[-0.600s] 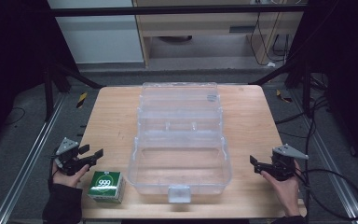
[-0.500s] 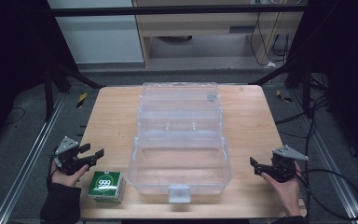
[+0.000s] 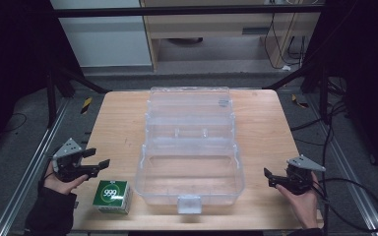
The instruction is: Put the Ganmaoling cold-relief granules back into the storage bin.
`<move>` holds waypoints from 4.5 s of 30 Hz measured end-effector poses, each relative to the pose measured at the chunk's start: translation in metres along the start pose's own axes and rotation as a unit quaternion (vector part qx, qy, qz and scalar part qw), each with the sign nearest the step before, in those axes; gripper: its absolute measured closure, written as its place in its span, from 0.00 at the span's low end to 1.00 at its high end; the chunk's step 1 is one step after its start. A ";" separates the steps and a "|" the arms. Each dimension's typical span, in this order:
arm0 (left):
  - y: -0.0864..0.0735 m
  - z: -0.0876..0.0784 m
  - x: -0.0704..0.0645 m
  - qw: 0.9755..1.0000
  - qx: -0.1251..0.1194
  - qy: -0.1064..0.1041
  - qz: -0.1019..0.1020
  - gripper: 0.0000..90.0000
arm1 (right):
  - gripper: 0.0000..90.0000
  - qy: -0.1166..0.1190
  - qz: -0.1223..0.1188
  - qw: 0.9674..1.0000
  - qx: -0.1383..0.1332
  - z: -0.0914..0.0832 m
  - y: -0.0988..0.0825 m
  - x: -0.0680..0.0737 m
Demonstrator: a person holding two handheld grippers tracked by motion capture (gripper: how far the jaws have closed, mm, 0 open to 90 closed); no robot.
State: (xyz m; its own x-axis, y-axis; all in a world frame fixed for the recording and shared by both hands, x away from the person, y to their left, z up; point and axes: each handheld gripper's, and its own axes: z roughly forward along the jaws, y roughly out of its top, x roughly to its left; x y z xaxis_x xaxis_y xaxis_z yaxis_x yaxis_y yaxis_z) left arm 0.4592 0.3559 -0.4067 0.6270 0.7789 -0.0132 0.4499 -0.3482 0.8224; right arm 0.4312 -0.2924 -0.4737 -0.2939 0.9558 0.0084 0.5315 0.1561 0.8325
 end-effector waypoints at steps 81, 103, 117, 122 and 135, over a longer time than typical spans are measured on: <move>0.020 -0.006 -0.051 0.924 0.220 -0.170 0.263 0.07 | 0.03 0.003 -0.028 0.999 0.031 0.007 -0.007 0.003; 0.012 0.014 -0.062 0.900 0.261 -0.186 0.294 0.05 | 0.02 0.004 -0.036 0.999 0.039 0.009 -0.008 0.004; 0.005 0.029 -0.066 0.885 0.291 -0.193 0.307 0.06 | 0.02 0.007 -0.038 0.998 0.046 0.010 -0.008 0.005; 0.003 0.034 -0.067 0.883 0.298 -0.197 0.306 0.06 | 0.02 0.006 -0.044 0.998 0.048 0.010 -0.009 0.005; -0.001 0.045 -0.069 0.870 0.320 -0.203 0.317 0.06 | 0.02 0.007 -0.052 0.997 0.054 0.012 -0.009 0.006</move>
State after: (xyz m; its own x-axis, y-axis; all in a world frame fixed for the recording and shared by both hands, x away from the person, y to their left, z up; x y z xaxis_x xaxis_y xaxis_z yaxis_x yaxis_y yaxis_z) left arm 0.4436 0.2793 -0.4321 0.9924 0.1213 0.0209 0.1120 -0.9603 0.2555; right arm 0.4339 -0.2853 -0.4880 -0.3623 0.9296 -0.0669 0.5800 0.2811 0.7646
